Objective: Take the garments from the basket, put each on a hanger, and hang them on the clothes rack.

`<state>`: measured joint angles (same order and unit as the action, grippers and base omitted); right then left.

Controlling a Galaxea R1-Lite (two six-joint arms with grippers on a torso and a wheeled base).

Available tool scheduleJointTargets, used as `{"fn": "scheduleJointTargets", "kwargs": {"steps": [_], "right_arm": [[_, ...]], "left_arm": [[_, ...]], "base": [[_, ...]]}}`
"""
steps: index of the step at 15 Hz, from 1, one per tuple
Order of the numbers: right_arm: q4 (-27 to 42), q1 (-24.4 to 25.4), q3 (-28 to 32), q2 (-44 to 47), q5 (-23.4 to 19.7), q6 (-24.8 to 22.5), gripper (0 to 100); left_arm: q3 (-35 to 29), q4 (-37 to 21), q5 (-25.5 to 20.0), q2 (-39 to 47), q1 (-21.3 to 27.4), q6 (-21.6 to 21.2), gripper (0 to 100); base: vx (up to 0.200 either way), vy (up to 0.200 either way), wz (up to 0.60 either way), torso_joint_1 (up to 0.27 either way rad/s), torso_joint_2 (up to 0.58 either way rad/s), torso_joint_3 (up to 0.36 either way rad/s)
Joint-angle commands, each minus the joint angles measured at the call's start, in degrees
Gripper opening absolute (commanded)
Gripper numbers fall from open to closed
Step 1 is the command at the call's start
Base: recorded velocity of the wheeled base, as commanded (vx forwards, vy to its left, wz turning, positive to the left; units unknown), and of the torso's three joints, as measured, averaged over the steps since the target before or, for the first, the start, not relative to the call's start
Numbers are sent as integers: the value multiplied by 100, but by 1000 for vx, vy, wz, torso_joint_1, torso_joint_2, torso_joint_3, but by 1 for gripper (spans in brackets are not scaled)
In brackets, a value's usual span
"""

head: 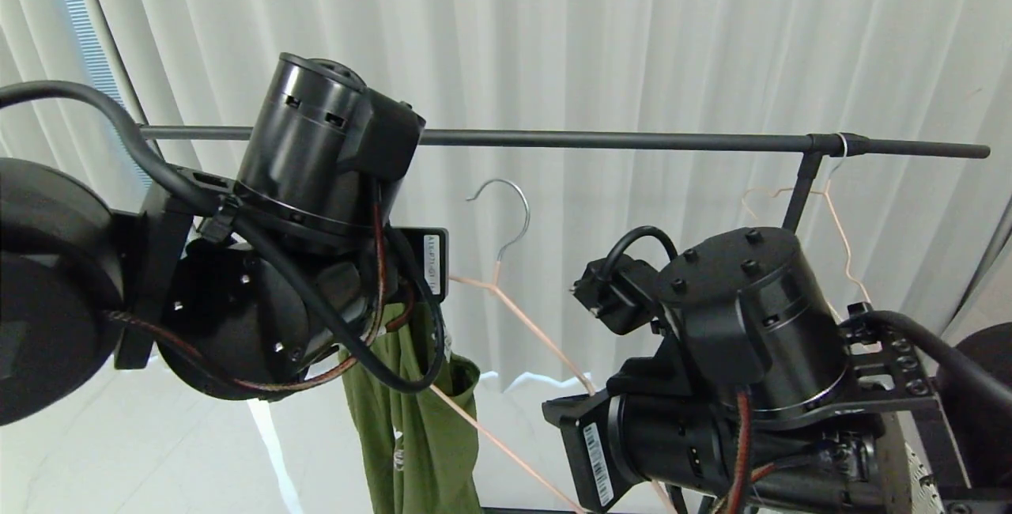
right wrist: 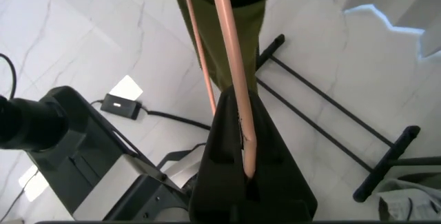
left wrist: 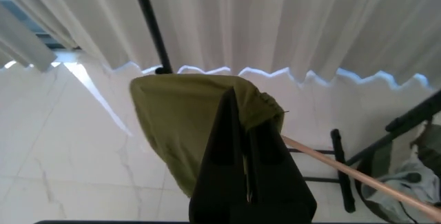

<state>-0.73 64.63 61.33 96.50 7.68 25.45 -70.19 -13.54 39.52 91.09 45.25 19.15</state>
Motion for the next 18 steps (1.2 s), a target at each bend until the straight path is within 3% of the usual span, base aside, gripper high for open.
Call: {"fn": "scheduleJointTargets", "kwargs": {"steps": [1, 9, 12, 18], "right_arm": [[3, 23, 63, 185, -3, 65, 0], [-15, 76, 63, 229, 85, 460, 0], [-111, 76, 37, 220, 339, 619, 0], [-630, 84, -148, -123, 946, 663, 0]], "left_arm": [[-3, 1, -6, -109, 221, 1, 0], [-65, 1, -32, -302, 968, 414, 0], [14, 1, -32, -425, 1170, 432, 0], [410, 1, 56, -794, 1109, 440, 0]], "base": [[0, 0, 0, 0, 0, 0], [0, 0, 0, 0, 0, 0], [0, 0, 0, 0, 0, 0], [0, 0, 0, 0, 0, 0]]}}
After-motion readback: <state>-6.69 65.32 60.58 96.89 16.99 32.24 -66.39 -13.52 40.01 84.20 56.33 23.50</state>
